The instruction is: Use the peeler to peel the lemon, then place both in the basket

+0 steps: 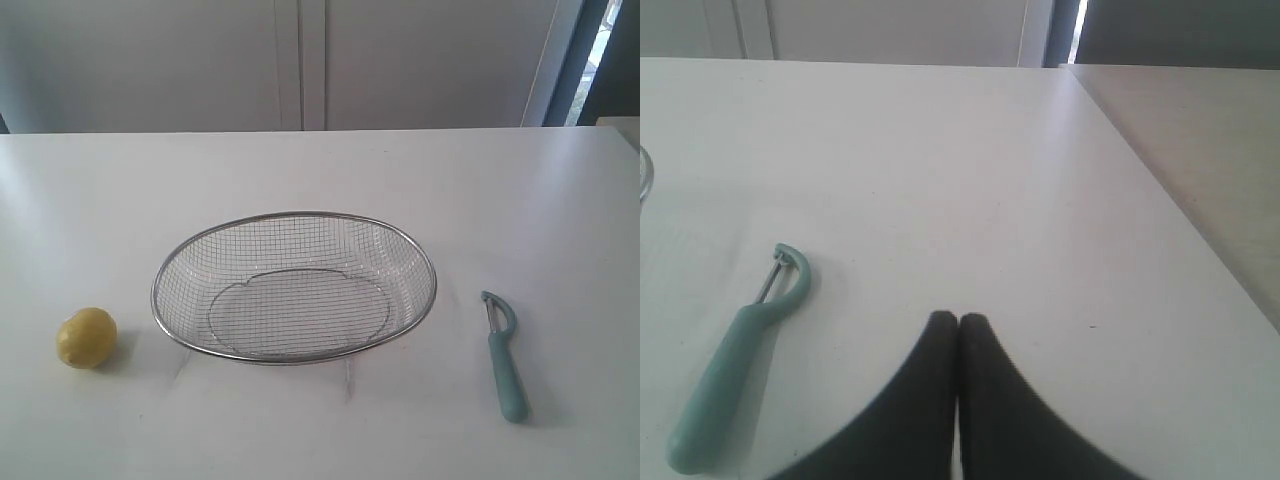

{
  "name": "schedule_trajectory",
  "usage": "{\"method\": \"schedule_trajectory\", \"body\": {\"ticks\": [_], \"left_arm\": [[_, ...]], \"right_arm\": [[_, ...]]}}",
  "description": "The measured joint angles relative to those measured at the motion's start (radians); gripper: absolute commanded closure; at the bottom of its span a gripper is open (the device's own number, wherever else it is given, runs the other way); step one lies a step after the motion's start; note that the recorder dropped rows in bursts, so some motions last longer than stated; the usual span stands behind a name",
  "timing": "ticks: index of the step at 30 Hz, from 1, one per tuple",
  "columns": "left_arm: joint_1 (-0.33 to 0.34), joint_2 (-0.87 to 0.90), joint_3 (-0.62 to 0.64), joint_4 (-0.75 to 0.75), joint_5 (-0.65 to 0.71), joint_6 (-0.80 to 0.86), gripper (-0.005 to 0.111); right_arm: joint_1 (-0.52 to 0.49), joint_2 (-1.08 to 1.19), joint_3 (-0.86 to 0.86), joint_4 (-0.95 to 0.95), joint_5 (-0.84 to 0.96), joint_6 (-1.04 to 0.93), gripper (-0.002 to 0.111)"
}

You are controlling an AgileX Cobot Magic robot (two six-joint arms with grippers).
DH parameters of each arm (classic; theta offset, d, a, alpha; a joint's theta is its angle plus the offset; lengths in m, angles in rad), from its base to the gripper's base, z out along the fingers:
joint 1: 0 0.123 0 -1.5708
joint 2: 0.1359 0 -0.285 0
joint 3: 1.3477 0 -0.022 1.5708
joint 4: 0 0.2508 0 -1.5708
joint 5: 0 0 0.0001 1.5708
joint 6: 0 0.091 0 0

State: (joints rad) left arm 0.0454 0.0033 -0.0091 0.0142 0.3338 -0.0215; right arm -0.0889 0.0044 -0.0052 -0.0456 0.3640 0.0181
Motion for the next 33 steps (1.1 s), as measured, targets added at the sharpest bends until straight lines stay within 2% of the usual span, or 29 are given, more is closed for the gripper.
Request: {"method": "schedule_trajectory", "body": {"ticks": [33], "left_arm": [[0.0, 0.0, 0.0, 0.0, 0.0, 0.0, 0.107]], "right_arm": [[0.0, 0.0, 0.0, 0.0, -0.039, 0.0, 0.108]]}}
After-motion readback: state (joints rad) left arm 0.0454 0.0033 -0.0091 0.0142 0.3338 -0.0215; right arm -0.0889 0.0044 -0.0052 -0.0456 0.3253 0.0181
